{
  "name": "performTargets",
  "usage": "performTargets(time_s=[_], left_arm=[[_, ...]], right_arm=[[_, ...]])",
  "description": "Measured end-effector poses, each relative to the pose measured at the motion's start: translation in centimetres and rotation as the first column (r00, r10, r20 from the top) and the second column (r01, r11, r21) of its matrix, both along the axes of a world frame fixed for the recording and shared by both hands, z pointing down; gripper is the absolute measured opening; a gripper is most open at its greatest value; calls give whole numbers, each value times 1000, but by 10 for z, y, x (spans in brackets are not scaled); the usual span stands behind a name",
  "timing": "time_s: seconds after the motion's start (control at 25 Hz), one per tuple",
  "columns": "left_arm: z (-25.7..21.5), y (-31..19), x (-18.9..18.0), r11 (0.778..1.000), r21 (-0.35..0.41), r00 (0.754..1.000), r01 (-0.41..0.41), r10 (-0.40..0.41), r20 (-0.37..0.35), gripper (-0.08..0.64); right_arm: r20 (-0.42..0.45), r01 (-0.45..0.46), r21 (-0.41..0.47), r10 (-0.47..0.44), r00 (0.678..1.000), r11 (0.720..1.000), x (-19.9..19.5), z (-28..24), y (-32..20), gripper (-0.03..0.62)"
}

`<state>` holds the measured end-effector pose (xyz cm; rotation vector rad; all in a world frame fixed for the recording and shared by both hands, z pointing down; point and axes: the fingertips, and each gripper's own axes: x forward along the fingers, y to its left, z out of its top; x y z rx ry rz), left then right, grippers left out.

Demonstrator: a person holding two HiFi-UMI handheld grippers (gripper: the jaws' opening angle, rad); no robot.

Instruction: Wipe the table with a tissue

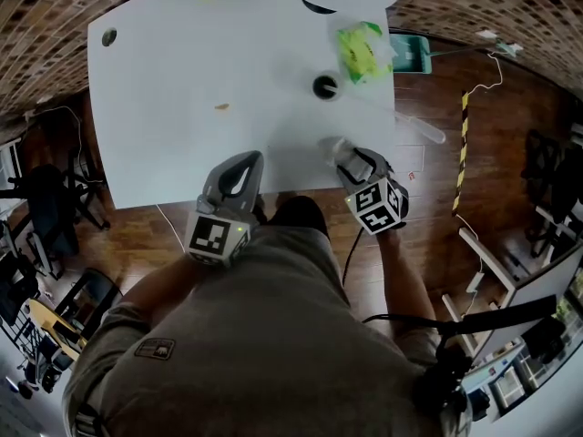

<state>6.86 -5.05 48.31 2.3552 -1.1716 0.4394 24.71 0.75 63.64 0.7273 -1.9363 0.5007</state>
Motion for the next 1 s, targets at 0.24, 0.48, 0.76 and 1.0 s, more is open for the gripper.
performTargets(time_s=[0.24, 0.48, 0.76, 1.0], left_arm=[[1, -2, -2, 1000, -6, 1000, 8, -8, 1, 0], [-1, -4, -12, 999, 13, 999, 40, -39, -3, 2], [-13, -5, -43, 992, 56, 993, 117, -116, -18, 2], [-20, -5, -90, 970, 126, 978, 209, -209, -17, 1]], right_arm=[[-26, -13, 3, 13, 1000, 1000, 9, 0, -7, 49], [-23, 20, 62, -19, 1000, 998, -10, -16, -14, 32], [88, 65, 145, -78, 993, 987, -79, -51, -38, 29], [128, 138, 160, -159, 979, 977, -144, -60, -65, 28]])
